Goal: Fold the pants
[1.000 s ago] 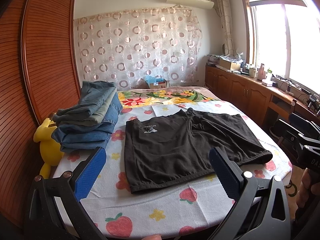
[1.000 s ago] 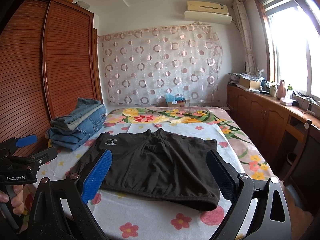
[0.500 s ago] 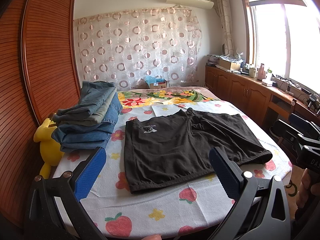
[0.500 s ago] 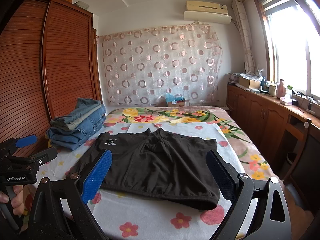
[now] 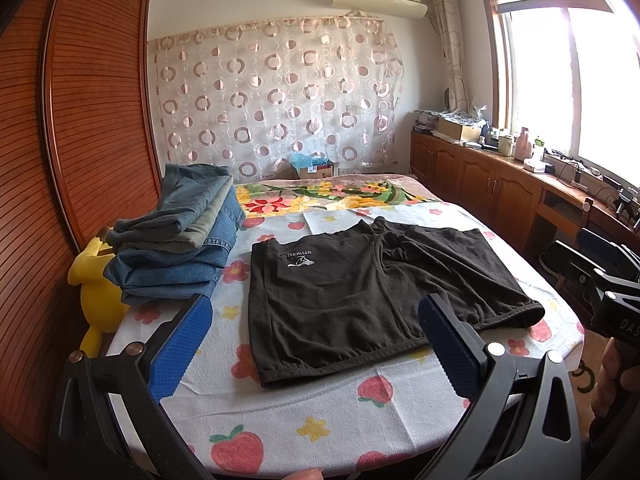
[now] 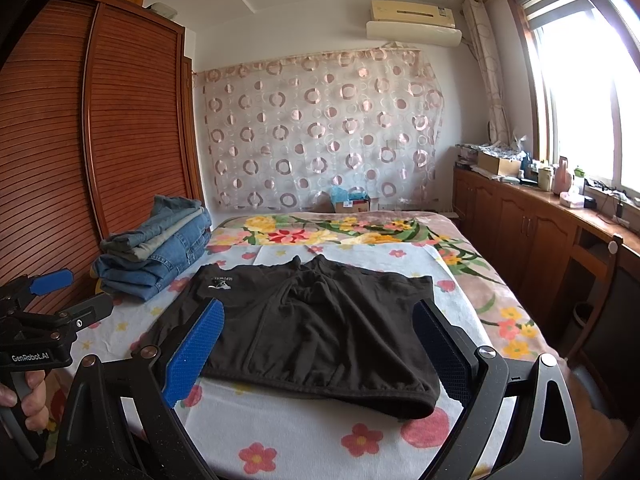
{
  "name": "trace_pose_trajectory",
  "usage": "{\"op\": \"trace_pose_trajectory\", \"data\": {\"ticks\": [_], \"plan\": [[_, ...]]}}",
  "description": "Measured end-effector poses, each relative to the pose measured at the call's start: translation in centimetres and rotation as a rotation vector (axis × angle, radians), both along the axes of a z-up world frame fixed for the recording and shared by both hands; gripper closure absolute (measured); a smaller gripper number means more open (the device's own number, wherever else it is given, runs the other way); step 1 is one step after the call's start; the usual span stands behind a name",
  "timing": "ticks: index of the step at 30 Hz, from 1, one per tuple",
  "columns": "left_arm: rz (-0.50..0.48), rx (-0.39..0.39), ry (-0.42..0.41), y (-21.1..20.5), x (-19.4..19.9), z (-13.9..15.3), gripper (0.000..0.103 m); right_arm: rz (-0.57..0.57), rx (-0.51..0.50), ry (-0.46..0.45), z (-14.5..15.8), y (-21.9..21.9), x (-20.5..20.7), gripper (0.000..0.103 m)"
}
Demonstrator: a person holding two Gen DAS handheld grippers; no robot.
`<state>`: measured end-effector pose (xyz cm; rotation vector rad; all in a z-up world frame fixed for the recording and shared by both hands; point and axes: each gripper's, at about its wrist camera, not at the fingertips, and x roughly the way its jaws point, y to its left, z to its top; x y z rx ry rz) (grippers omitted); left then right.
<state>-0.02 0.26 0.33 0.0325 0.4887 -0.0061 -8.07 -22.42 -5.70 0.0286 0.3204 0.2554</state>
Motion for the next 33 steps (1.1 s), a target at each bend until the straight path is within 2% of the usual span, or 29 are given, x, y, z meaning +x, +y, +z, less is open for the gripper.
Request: {"op": "trace_pose_trajectory", "data": {"ticks": [18,19,23,25,33], "plan": [[0.0,0.0,0.0,0.0,0.0,0.0,0.0,0.001,0.001,0.001,-0.1,-0.1,-0.1,0.007],[0.0,0.0,0.001,0.3,-0.3,0.8,0.0,0.0,0.001,0.001,0.0,-0.1,-0.1,0.007],[-0.01,0.002,0.013,0.5,-0.2,0.8,0.0,-0.001,0.0,0.007,-0.1,-0.1,-0.1,0.007],[-0.013,0.007,0.026,-0.6,0.4,0.1,0.0,-0.002,-0.003,0.01,-0.1,-0.2,0.0,0.007],[-0.029,0.015,0.054,-0.3,2.4,-1.1,0.0,-0.028,-0.008,0.017,0.0,-0.9,0.6,0.007]]}}
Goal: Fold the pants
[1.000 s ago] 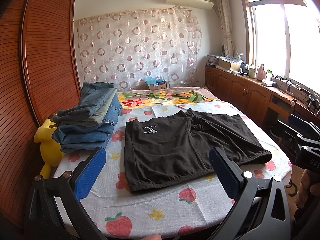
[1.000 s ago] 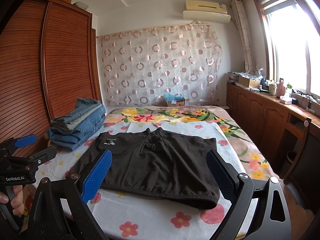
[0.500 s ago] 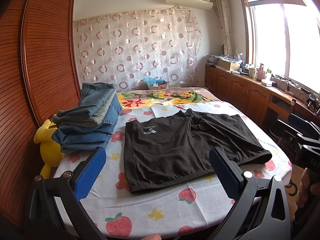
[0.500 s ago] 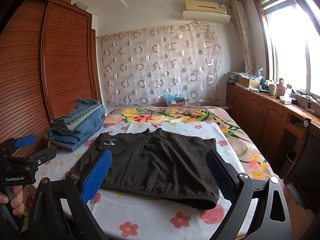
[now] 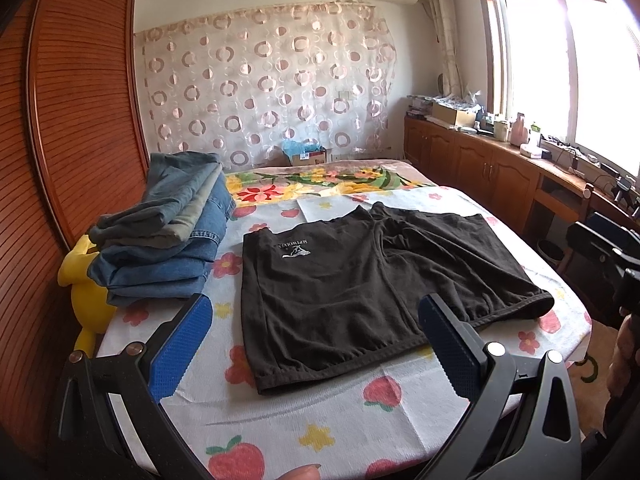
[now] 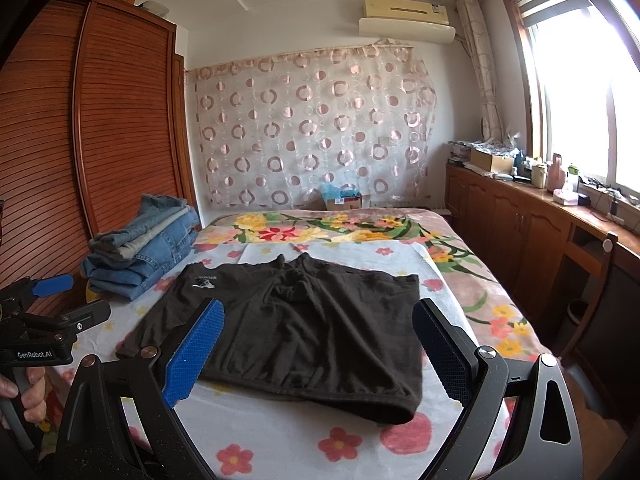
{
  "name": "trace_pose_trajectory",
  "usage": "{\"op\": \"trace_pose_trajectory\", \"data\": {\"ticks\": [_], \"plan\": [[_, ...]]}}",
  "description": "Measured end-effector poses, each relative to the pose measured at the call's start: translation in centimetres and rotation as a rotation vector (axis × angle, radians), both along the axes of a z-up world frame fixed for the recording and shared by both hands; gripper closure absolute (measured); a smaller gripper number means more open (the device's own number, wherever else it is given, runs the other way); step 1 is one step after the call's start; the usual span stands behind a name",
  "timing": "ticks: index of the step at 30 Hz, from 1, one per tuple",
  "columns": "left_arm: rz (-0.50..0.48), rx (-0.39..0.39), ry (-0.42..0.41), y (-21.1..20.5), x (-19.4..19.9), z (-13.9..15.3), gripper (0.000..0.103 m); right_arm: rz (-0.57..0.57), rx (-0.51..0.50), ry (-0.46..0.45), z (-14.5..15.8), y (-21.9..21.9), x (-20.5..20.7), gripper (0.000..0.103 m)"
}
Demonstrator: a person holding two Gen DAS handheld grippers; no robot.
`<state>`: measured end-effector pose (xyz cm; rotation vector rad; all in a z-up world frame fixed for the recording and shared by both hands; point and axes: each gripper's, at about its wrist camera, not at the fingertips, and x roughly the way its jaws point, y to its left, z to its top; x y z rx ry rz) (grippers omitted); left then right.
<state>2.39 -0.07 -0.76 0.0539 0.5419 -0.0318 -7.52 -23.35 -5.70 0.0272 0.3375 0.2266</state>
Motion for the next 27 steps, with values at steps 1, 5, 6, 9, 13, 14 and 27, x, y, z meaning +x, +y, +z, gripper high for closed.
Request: {"op": "trace_pose_trajectory", "data": {"ticks": [1,5,6,9,13,14,27], "plan": [[-0.002,0.003,0.001,0.0,0.1,-0.1,0.0,-0.005,0.0,0.007,0.0,0.0,0.0,0.007],[-0.013,0.007,0.007,0.0,0.7,-0.3,0.0,-0.017,-0.006,0.003,0.1,0.0,0.1,0.007],[-0.015,0.008,0.008,-0.1,0.8,-0.3,0.0,-0.018,-0.006,0.003,0.1,0.0,0.2,0.007],[-0.026,0.01,0.01,-0.3,1.3,-0.4,0.0,-0.019,-0.009,0.0,0.0,0.2,0.4,0.007],[-0.04,0.012,0.013,-0.8,1.8,-0.4,0.0,-0.023,-0.01,-0.004,0.0,0.1,0.5,0.007],[-0.047,0.01,0.015,-0.9,1.9,-0.4,0.0,-0.023,-0.01,-0.006,0.0,0.0,0.6,0.007],[-0.136,-0.004,0.056,-3.1,4.5,-1.0,0.0,-0.005,-0.007,0.02,-0.9,-2.0,3.8,0.009]]}}
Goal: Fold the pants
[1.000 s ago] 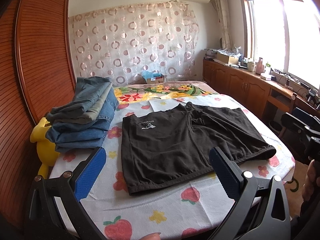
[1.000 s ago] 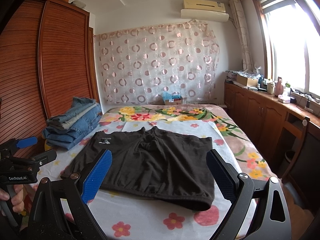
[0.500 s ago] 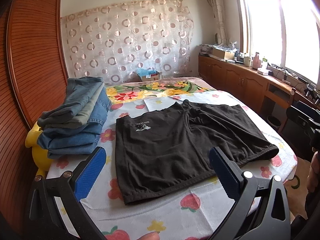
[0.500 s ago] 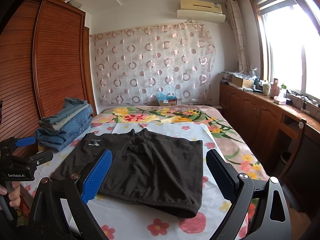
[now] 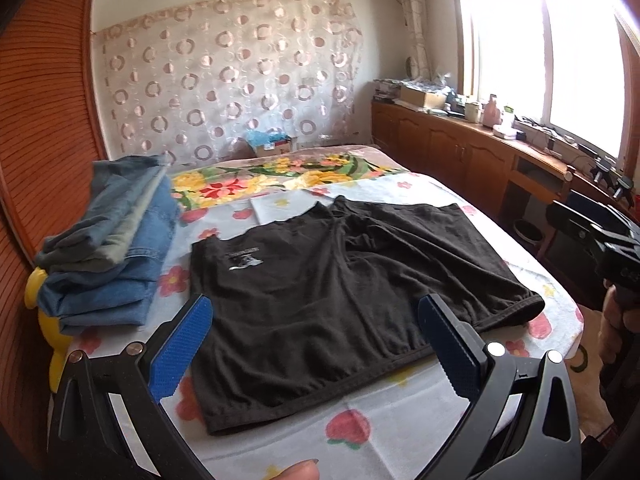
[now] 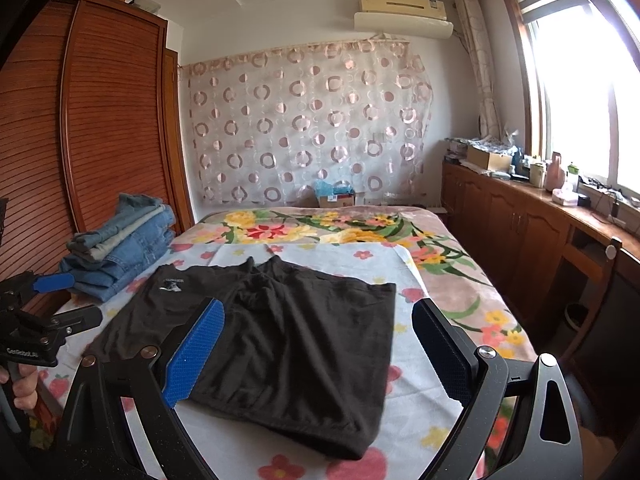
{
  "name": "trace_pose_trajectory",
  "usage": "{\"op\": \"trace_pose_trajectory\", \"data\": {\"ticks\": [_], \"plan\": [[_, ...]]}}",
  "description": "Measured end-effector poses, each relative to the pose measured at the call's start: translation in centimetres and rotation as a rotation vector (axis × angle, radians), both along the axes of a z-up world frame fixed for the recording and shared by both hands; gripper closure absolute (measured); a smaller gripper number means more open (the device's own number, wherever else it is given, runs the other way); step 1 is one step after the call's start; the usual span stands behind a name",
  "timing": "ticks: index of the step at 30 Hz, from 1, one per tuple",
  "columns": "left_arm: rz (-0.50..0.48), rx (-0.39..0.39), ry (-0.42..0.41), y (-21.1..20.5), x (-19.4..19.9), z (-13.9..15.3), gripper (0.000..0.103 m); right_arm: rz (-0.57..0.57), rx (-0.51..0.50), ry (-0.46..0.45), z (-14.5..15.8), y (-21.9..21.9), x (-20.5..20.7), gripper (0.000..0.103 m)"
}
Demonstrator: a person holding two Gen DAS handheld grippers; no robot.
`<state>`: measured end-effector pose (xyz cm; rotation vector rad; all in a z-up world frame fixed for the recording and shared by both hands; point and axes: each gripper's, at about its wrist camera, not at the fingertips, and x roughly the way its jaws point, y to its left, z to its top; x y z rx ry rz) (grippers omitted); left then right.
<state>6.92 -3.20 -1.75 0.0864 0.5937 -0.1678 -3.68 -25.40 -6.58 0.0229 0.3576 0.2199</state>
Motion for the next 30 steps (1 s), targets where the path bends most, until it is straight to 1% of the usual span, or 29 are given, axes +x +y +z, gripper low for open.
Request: {"op": "trace_pose_trajectory", "data": {"ticks": [2,4,6,7,12,15,18,21,23,25,27,30], "plan": [[-0.023,-0.002,0.011,-0.7,0.7,-0.2,0.0,-0.002,-0.016,0.006,-0.1,-0.4,0.8,0.011],[-0.041,-0.003,0.02,-1.1,1.2,-0.4,0.0,-0.002,-0.023,0.021,-0.3,-1.1,1.8,0.015],[-0.064,-0.002,0.031,-1.6,1.7,-0.7,0.0,-0.001,-0.028,0.042,-0.4,-1.3,2.8,0.023],[-0.077,-0.004,0.039,-1.9,2.0,-0.9,0.0,0.002,-0.032,0.057,-0.5,-1.6,3.4,0.026],[-0.113,-0.011,0.082,-2.7,2.8,-2.0,0.0,0.03,-0.041,0.157,-1.0,-3.1,7.1,0.049],[-0.11,-0.012,0.11,-2.7,3.0,-2.9,0.0,0.053,-0.039,0.222,-1.2,-3.9,9.7,0.058],[-0.113,-0.017,0.141,-2.7,3.4,-3.9,0.0,0.074,-0.031,0.301,-1.6,-4.6,12.3,0.059],[-0.105,-0.009,0.162,-2.7,3.9,-4.6,0.0,0.069,-0.032,0.364,-2.2,-4.9,14.6,0.061],[-0.096,-0.009,0.168,-2.5,4.0,-5.0,0.0,0.062,-0.029,0.399,-1.9,-5.1,16.2,0.061],[-0.091,-0.014,0.177,-2.3,4.2,-5.2,0.0,0.049,-0.019,0.423,-1.9,-5.3,17.5,0.062],[-0.084,-0.016,0.186,-2.0,4.4,-5.4,0.0,0.049,-0.01,0.446,-1.7,-5.2,18.5,0.067],[-0.084,-0.03,0.192,-1.7,4.3,-5.6,0.0,0.028,-0.034,0.462,-1.5,-4.3,20.3,0.068]]}}
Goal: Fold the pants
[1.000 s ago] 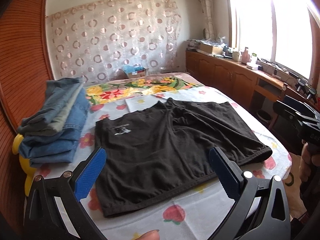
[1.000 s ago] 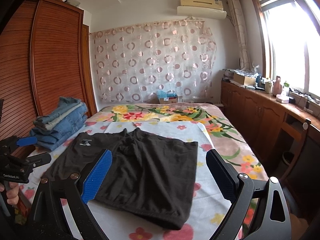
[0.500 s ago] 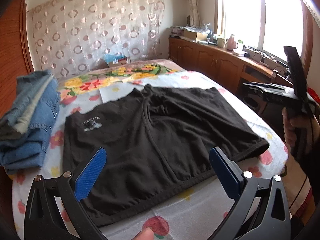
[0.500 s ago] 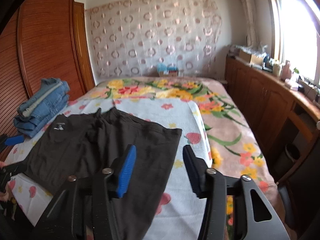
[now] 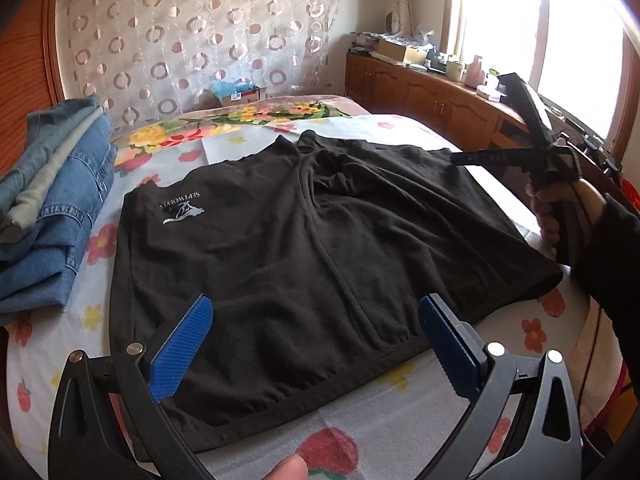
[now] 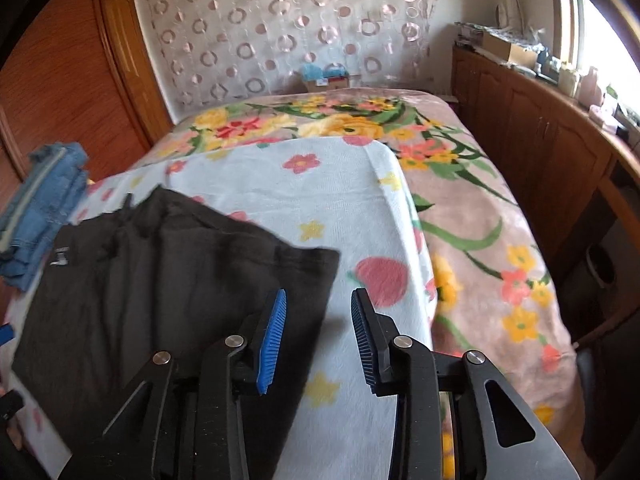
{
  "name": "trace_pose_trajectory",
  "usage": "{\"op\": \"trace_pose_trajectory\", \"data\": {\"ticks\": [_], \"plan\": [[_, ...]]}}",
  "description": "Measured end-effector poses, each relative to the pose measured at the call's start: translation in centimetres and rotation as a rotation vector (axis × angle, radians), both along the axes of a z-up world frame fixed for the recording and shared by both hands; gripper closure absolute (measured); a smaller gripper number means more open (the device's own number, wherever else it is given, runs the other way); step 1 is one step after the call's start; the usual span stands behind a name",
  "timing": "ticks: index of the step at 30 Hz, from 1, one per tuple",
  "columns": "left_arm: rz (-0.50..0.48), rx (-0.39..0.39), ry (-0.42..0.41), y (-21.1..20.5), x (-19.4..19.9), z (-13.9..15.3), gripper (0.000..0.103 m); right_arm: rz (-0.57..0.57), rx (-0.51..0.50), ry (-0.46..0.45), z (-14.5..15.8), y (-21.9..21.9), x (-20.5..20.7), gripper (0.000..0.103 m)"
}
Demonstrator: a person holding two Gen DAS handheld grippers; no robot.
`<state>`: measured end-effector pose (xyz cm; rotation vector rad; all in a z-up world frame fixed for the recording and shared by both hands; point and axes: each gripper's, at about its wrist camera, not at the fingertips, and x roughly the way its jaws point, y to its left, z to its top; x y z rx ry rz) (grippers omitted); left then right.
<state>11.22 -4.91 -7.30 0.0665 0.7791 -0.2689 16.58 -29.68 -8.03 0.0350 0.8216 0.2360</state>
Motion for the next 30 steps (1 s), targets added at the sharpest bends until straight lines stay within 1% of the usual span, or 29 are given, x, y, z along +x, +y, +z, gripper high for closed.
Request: {"op": "trace_pose_trajectory", "data": {"ticks": [2,4,5,6,8,10,12,15,20,24,28,29,30], "plan": [[-0.005,-0.007,-0.005,0.0,-0.3,0.1,0.0,0.0,0.004,0.003,0.2,0.4,-0.1,0.07],[-0.007,-0.006,-0.01,0.0,-0.5,0.1,0.0,-0.002,0.006,0.0,0.5,0.5,0.0,0.075],[-0.009,-0.006,-0.01,0.0,-0.6,0.1,0.0,0.003,0.008,0.0,0.5,0.6,0.0,0.081],[-0.009,-0.008,-0.008,0.0,-0.6,0.1,0.0,0.009,0.007,-0.002,0.6,0.6,0.0,0.09],[-0.008,-0.012,-0.004,0.1,-0.7,0.0,0.0,0.028,0.007,-0.004,0.4,0.3,0.1,0.099],[-0.008,-0.017,-0.001,0.3,-0.6,-0.1,0.0,0.039,0.003,-0.028,0.6,-0.3,0.3,0.101],[-0.005,-0.021,0.001,0.4,-0.6,-0.2,0.0,0.031,-0.002,-0.072,1.2,-0.9,0.0,0.101],[-0.006,-0.026,0.001,0.4,-0.7,-0.2,0.0,-0.035,-0.019,-0.098,1.4,-2.1,0.4,0.102],[-0.003,-0.038,0.006,0.9,-0.7,-0.1,0.0,-0.075,-0.068,-0.07,0.1,-2.2,0.3,0.102],[0.005,-0.049,0.009,1.5,-0.8,0.0,0.0,-0.096,-0.046,-0.072,0.4,-2.1,-0.4,0.101],[0.019,-0.056,-0.004,2.5,-1.2,0.4,0.001,-0.042,-0.034,-0.099,1.5,-0.8,-3.3,0.094],[0.024,-0.058,-0.006,2.8,-1.3,0.5,0.001,-0.022,-0.031,-0.105,2.0,-0.6,-3.6,0.091],[0.032,-0.059,-0.008,3.3,-1.4,0.6,0.003,-0.001,-0.027,-0.114,2.0,-0.3,-4.8,0.084]]}}
